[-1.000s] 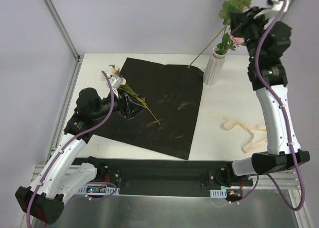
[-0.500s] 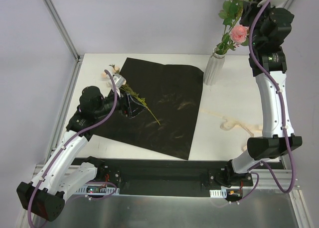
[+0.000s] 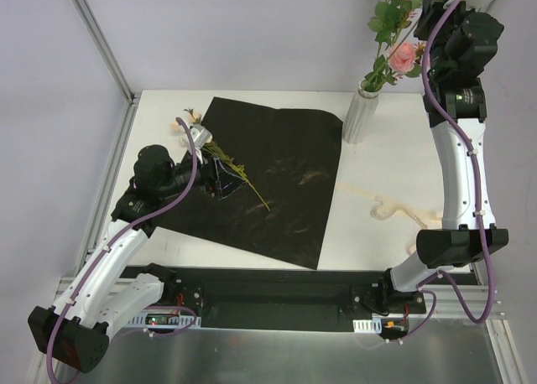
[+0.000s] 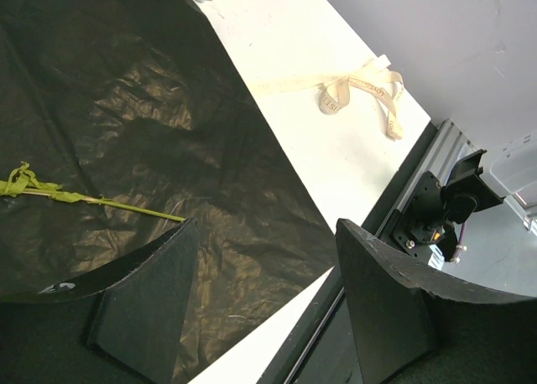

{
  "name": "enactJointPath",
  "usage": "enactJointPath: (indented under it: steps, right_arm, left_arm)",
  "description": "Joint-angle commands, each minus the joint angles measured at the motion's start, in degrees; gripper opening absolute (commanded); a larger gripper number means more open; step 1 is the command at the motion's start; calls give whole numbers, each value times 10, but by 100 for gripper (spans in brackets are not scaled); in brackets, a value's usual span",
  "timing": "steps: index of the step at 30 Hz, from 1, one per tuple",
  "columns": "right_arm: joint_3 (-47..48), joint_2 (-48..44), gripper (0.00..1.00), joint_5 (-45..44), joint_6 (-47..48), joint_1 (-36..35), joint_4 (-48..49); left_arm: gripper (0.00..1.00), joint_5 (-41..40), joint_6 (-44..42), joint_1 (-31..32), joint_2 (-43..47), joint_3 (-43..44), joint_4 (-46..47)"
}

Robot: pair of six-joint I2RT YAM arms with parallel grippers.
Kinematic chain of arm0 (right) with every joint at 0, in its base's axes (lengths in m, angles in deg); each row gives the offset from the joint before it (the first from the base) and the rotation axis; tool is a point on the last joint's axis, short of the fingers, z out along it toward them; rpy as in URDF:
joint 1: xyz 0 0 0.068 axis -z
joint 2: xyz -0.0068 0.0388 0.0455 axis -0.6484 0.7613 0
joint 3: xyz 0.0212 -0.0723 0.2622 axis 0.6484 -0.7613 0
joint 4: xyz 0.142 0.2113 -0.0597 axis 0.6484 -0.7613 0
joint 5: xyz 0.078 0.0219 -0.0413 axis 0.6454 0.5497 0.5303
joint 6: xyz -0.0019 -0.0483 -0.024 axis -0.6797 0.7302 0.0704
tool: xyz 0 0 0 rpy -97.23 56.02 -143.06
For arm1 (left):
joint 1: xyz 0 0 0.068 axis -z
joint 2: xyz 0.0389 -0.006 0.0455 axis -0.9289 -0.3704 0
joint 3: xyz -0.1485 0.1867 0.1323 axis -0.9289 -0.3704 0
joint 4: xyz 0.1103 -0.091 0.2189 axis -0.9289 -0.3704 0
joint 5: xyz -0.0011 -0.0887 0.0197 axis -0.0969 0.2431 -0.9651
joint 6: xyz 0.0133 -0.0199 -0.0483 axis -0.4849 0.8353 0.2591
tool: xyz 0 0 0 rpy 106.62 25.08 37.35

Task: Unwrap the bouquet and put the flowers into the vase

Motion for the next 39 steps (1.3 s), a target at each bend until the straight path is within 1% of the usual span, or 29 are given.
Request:
enactJointPath:
  steps: [1, 7, 13, 24, 28, 32, 39]
  right_arm:
    - [27, -3, 1, -7, 7, 10, 46]
    - [21, -3, 1, 3, -12, 15, 50]
    - [37, 7, 1, 7, -19, 17, 52]
    - [9, 20, 1, 15, -12, 17, 58]
    - [-32, 17, 1, 36, -12, 17, 79]
    - [-95, 3, 1, 92, 15, 13, 118]
    - [-175, -3, 1, 118, 43, 9, 150]
  left_arm:
    - [65, 8, -3, 3, -2, 24, 7]
    - [65, 10, 2, 3, -1, 26, 8]
    - [65, 11, 2, 3, -1, 26, 8]
    - [65, 13, 3, 3, 0, 28, 7]
    - [65, 13, 7, 3, -1, 27, 8]
    - [65, 15, 8, 3, 0, 26, 8]
    - [65, 16, 11, 3, -5, 26, 8]
